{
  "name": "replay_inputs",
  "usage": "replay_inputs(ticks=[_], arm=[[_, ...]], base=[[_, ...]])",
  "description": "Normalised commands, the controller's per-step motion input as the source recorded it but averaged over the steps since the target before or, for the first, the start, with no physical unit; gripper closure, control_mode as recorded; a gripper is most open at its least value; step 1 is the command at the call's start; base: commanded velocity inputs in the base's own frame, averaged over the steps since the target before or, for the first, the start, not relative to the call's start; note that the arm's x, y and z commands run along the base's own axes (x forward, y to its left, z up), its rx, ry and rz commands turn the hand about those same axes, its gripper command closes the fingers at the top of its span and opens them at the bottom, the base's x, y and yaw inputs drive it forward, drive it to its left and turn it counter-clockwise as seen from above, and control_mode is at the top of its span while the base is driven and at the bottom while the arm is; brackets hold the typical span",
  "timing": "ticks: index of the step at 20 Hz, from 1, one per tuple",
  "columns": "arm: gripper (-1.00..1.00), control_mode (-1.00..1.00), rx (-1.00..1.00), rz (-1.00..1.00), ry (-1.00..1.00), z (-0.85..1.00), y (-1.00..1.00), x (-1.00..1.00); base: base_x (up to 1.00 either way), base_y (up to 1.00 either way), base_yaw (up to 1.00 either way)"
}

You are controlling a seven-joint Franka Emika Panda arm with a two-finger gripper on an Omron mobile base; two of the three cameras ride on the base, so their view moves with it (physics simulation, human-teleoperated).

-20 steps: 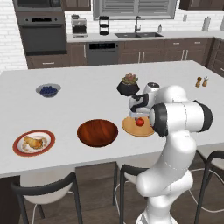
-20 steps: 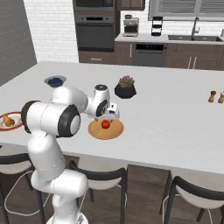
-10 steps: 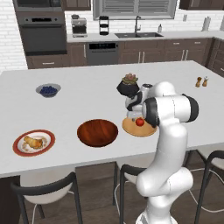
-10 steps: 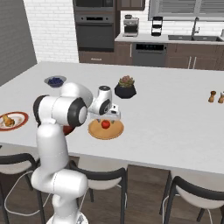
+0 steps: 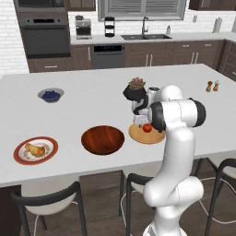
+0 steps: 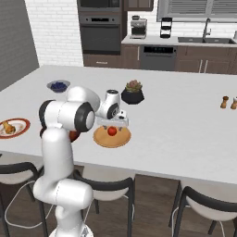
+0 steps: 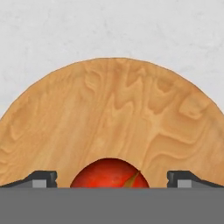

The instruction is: Pick the chicken drumstick and tomato from their plates and place them in the bowl. Then put the bowl in the fridge.

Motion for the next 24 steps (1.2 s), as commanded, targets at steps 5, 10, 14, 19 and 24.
replay_inputs(ticks=[5, 10, 14, 19, 24], arm=[[-1.0, -1.0, 0.0, 0.0, 0.08, -0.3, 0.0, -0.27], [-1.0, -1.0, 0.0, 0.0, 0.0, -0.01, 0.0, -0.62], [-1.0, -1.0, 0.0, 0.0, -0.01, 0.0, 0.0, -0.27], [-1.0, -1.0, 0.0, 0.0, -0.01, 0.0, 0.0, 0.06], [-1.0, -1.0, 0.0, 0.0, -0.05, -0.02, 0.0, 0.31]], base=[[0.0, 0.0, 0.0], [0.0, 0.0, 0.0], [0.0, 0.0, 0.0], [0.0, 0.0, 0.0], [0.0, 0.0, 0.0]])
